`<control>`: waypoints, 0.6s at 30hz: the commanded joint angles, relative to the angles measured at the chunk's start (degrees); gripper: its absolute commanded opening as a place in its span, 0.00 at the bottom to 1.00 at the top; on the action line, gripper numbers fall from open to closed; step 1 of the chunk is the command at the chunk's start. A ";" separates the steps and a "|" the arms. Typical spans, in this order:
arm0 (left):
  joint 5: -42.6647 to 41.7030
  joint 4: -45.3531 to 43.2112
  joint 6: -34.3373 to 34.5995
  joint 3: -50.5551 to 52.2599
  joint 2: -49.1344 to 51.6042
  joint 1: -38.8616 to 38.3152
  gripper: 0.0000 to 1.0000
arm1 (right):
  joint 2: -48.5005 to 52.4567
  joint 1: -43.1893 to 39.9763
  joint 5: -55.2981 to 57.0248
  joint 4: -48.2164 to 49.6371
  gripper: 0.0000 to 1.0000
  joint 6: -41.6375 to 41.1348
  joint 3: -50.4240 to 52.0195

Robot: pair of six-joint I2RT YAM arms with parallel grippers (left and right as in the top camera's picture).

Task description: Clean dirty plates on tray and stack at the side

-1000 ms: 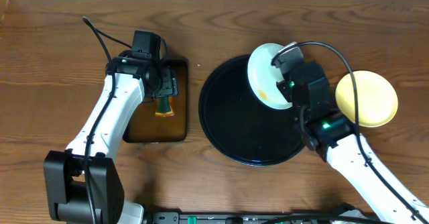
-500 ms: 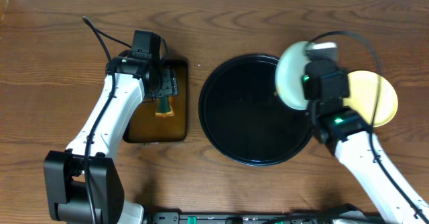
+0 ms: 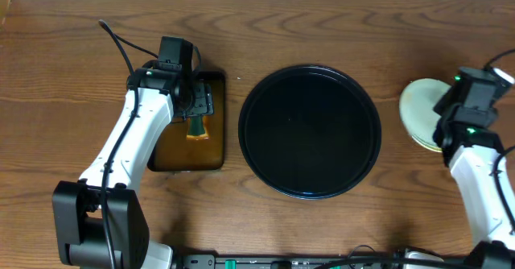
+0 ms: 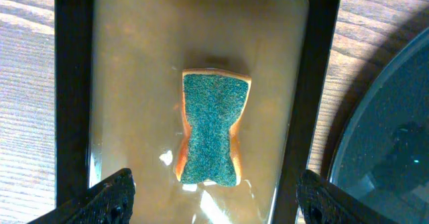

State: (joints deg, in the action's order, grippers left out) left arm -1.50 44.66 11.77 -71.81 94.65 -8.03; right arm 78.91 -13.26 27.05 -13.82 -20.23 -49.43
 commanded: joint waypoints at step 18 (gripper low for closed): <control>0.96 5.16 -0.13 -0.79 -0.04 0.11 0.79 | 1.03 7.23 -31.89 -11.30 0.99 14.43 -2.05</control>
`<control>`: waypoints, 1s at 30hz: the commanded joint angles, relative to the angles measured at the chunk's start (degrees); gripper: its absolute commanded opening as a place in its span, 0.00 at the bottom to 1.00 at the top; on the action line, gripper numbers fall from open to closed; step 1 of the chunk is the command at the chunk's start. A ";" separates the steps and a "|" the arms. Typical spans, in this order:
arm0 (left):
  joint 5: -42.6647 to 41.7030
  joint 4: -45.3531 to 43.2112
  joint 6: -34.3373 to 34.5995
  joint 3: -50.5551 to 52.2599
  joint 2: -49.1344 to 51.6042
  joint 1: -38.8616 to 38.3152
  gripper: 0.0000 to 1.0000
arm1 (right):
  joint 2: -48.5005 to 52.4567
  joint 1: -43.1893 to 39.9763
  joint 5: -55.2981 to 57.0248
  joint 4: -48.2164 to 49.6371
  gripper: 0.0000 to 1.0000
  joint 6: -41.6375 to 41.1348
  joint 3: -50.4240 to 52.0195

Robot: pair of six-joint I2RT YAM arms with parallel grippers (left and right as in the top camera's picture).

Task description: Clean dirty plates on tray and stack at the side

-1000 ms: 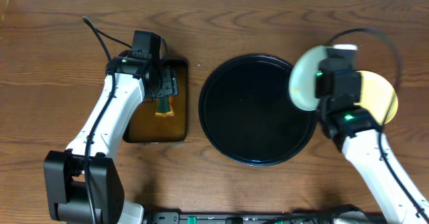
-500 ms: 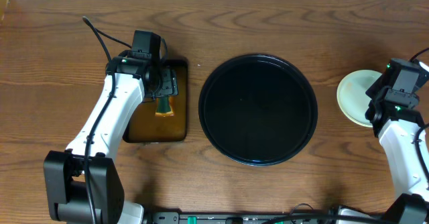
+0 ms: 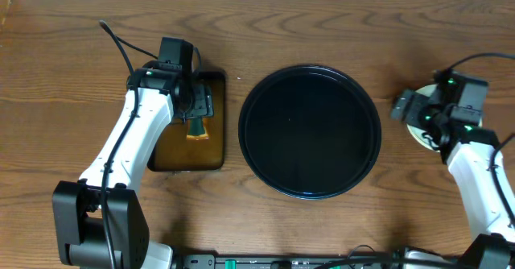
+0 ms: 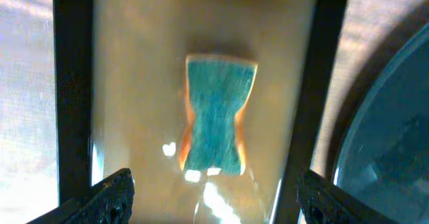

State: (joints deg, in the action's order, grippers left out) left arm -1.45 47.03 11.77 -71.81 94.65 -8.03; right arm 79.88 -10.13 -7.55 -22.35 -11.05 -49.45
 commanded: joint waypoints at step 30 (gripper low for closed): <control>1.70 -0.85 -3.58 22.80 -56.76 1.33 0.79 | -34.86 13.53 4.48 -21.53 0.99 5.75 8.48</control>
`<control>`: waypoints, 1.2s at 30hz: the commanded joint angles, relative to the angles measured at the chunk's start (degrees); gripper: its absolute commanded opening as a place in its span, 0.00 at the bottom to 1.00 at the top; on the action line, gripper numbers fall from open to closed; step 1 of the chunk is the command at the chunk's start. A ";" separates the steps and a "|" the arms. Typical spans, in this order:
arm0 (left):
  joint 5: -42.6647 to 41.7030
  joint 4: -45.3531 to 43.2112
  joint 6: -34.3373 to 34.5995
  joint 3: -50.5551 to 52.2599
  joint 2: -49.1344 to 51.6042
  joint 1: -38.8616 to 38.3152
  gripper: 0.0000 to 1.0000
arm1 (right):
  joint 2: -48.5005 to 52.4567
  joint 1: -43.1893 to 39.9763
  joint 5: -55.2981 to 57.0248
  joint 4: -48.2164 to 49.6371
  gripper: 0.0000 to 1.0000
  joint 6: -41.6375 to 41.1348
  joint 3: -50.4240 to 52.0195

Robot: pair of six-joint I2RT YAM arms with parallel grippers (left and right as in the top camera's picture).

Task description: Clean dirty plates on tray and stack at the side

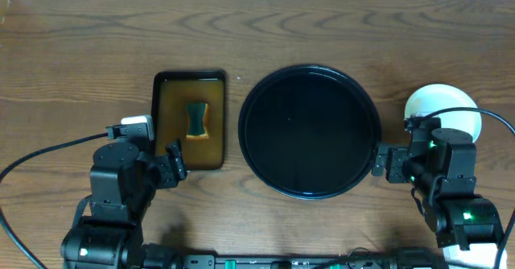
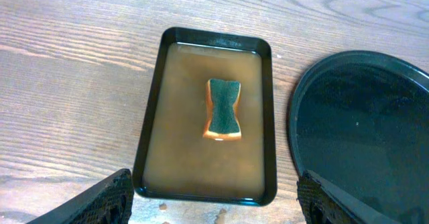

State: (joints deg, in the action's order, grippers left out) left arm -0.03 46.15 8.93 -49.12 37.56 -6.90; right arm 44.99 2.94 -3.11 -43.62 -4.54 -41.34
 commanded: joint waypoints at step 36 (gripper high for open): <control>0.28 0.02 -0.74 0.11 0.52 0.20 0.79 | -41.94 1.42 1.57 49.24 0.99 2.49 38.69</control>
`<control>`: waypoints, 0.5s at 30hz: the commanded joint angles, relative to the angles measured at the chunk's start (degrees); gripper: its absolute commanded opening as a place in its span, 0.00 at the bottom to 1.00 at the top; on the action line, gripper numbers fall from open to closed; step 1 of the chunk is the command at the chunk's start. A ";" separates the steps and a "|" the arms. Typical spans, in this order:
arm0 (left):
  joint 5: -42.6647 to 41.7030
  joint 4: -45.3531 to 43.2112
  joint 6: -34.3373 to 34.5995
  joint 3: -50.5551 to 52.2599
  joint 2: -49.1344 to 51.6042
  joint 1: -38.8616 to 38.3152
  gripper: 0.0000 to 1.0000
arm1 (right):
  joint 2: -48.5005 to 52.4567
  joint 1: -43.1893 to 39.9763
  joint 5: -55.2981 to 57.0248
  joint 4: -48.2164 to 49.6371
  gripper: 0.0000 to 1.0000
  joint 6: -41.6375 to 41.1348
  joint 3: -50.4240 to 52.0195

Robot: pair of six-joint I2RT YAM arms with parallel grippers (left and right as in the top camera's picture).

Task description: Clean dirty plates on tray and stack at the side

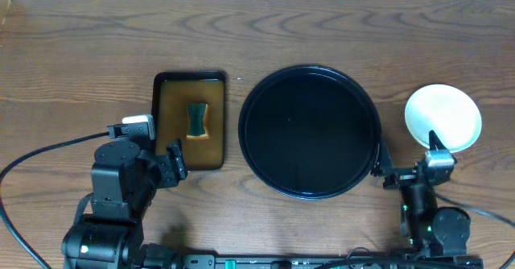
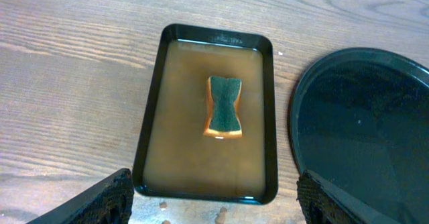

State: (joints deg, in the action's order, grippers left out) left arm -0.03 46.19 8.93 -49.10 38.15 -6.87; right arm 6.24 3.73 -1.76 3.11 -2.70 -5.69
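Observation:
The round black tray (image 1: pixel 310 132) lies mid-table with nothing on it; its rim also shows in the left wrist view (image 2: pixel 348 130). White plates (image 1: pixel 442 117) sit stacked at the right side. A green-and-orange sponge (image 2: pixel 223 106) floats in the black rectangular pan (image 2: pixel 149 117) of brown water. My left gripper (image 2: pixel 214 207) is open and holds nothing, pulled back to the near side of the pan (image 1: pixel 161 163). My right gripper (image 1: pixel 388 176) rests by the tray's near right rim; its jaws are too small to read.
A few small wet spots (image 2: pixel 218 214) mark the wood just in front of the pan. The left arm's cable (image 1: pixel 48 152) trails over the table at the left. Bare wood lies behind the tray and pan.
My right arm has dropped lower toward the front edge, and the plate stack now shows whole. The left arm has barely shifted.
First my left gripper hung open low over the sponge in the pan while the right one was at the plate stack. Then the right gripper sat at the stack's left edge. After that both arms stood back at the front edge, empty, as they do now.

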 commanded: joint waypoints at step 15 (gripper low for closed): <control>0.28 -0.02 -0.74 0.09 -0.07 0.17 0.79 | -5.01 0.59 1.09 -7.37 0.99 -0.02 5.38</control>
State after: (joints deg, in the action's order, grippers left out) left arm -0.03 46.19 8.93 -49.10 38.15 -6.90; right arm 1.10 4.12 -1.21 -4.01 -2.70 -0.36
